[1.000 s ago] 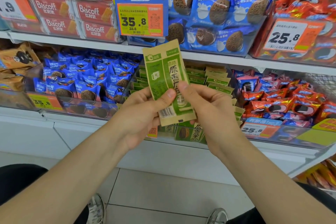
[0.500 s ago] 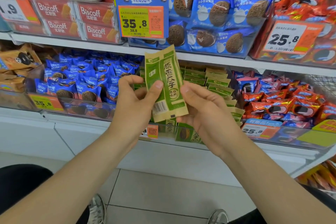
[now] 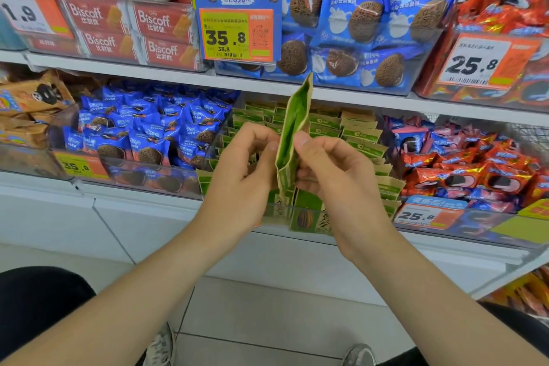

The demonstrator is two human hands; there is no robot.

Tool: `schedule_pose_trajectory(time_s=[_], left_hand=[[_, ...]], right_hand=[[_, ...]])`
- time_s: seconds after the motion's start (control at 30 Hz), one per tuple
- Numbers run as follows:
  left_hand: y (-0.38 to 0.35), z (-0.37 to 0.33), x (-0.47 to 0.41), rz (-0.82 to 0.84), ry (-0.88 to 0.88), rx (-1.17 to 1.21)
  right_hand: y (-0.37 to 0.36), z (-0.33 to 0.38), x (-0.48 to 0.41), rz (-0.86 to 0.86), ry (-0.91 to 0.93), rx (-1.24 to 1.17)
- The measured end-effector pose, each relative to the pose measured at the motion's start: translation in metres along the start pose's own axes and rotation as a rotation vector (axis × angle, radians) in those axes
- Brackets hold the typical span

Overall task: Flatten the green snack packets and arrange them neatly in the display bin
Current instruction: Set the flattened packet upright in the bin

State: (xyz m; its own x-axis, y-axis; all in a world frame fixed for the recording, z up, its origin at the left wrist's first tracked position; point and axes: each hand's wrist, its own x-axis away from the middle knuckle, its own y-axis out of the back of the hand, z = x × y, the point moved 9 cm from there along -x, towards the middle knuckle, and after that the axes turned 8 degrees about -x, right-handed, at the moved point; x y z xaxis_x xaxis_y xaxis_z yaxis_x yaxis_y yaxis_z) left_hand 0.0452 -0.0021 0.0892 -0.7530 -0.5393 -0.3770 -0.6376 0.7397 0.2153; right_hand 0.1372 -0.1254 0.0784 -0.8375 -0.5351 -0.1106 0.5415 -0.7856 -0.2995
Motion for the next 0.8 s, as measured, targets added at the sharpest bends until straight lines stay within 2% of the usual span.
schedule_pose_trajectory(time_s=[0.17, 0.33, 0.5, 0.63, 0.8], left_hand=[[-0.001, -0.002, 0.003, 0.062, 0.095, 0.119], [-0.006, -0.003, 0.005, 0.168, 0.116, 0.189], [-0.005, -0.002, 0.010, 0.070, 0.021, 0.048], [0.002, 0.007, 0.006, 0.017, 0.095, 0.129], [0.001, 0.010, 0.006, 0.015, 0.110, 0.135]], right_hand=[[0.000, 0.007, 0.003, 0.038, 0.048, 0.064], [-0.006, 0.022, 0.004, 0.136, 0.293, 0.278], [-0.010, 0.020, -0.001, 0.184, 0.430, 0.619], [-0.018, 0.024, 0.001, 0.279, 0.461, 0.670], [-0.013, 0.023, 0.002, 0.230, 0.475, 0.708]])
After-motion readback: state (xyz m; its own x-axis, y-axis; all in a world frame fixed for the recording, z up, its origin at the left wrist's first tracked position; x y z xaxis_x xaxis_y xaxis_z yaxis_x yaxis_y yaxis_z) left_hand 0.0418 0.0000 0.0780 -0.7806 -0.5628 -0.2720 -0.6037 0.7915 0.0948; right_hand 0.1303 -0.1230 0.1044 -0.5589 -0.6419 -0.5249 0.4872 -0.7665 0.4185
